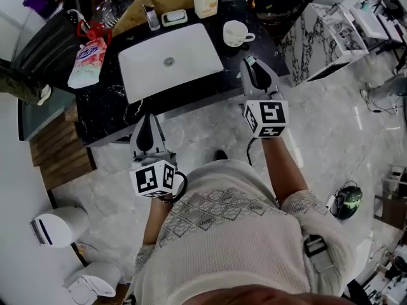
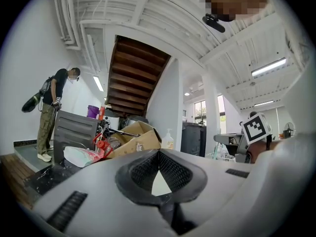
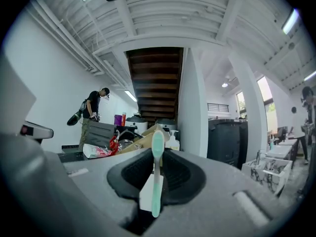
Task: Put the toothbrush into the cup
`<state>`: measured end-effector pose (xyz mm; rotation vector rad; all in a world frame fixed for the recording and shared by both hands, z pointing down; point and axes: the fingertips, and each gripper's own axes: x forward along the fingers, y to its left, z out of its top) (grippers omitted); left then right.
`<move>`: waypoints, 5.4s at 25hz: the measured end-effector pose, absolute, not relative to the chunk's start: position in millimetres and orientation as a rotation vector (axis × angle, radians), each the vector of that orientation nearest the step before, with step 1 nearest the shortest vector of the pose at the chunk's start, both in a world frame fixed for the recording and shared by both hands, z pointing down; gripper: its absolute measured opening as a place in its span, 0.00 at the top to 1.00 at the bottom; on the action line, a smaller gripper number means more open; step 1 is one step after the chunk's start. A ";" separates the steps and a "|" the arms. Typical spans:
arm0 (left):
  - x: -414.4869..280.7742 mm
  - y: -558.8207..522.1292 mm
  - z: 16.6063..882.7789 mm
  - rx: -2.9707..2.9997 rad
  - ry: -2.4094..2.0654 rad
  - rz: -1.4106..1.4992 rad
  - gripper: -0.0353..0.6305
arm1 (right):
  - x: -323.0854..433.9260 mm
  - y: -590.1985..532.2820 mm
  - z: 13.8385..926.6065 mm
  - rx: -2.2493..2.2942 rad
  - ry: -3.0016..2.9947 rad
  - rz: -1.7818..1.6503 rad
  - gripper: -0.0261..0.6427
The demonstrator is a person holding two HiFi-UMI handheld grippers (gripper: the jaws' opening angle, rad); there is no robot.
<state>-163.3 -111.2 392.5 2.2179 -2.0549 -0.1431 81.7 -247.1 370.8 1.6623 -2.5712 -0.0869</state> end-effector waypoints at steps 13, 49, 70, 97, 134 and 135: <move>-174.5 -63.2 395.1 2.294 -1.947 -0.148 0.95 | 79.8 -163.8 377.0 1.745 -2.495 -0.053 0.88; -187.1 -76.1 391.5 2.143 -2.134 -0.134 0.95 | 91.2 -263.1 361.6 1.712 -2.551 -0.107 0.88; -176.0 -118.5 399.9 1.899 -2.376 -0.145 0.95 | 87.6 -436.2 383.9 1.628 -2.616 -0.138 0.88; -127.2 -200.8 411.2 2.030 -2.280 -0.016 0.95 | 99.9 -504.0 475.0 1.629 -2.527 0.006 0.88; -180.9 -76.5 419.0 2.116 -2.114 -0.085 0.95 | 57.0 -242.1 378.8 1.554 -2.708 -0.091 0.95; -183.9 -69.0 419.6 2.117 -2.107 -0.085 0.95 | 52.5 -231.4 376.4 1.545 -2.712 -0.093 0.96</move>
